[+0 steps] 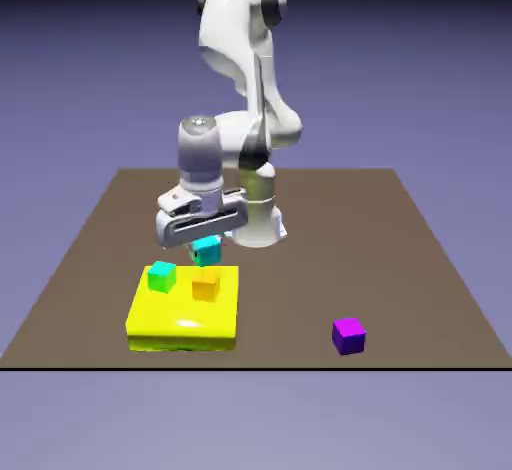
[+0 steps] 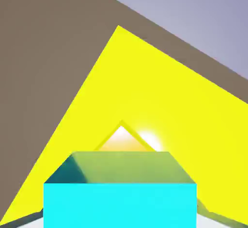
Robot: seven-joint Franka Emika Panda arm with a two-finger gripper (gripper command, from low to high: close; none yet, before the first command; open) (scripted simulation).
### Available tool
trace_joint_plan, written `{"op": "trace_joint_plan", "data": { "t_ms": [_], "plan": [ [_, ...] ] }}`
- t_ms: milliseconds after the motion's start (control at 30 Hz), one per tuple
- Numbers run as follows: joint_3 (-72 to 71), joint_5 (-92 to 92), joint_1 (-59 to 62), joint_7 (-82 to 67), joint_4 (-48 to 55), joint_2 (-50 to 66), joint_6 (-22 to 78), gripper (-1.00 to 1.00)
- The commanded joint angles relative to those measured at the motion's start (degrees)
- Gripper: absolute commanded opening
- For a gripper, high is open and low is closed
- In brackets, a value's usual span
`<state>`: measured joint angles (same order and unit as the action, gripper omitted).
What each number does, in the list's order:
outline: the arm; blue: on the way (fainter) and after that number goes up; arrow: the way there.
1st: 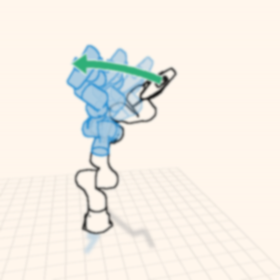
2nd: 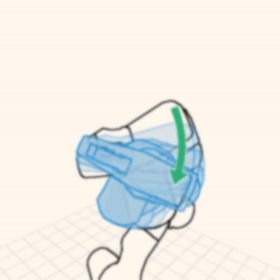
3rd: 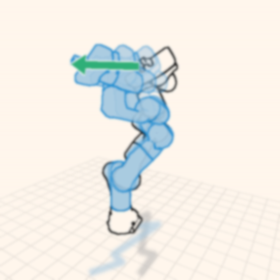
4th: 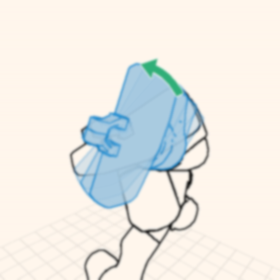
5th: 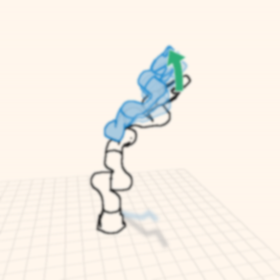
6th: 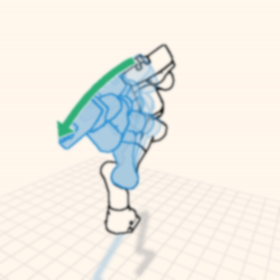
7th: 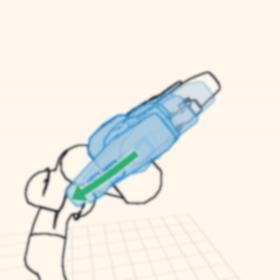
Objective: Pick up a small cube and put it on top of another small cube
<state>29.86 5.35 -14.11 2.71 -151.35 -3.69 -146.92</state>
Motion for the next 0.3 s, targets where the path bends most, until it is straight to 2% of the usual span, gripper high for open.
{"op": "trace_joint_plan", "data": {
  "t_ms": [0, 33, 267],
  "plan": [
    [0.0, -0.1, 0.1, -0.1, -0.1, 0.3, -0.4, -1.0],
    [0.0, -0.1, 0.1, -0.1, -0.1, 0.3, -0.4, 1.0],
    [-0.2, 6.0, 0.0, 4.5, 2.9, -10.4, 12.4, 1.0]
  ]
}}
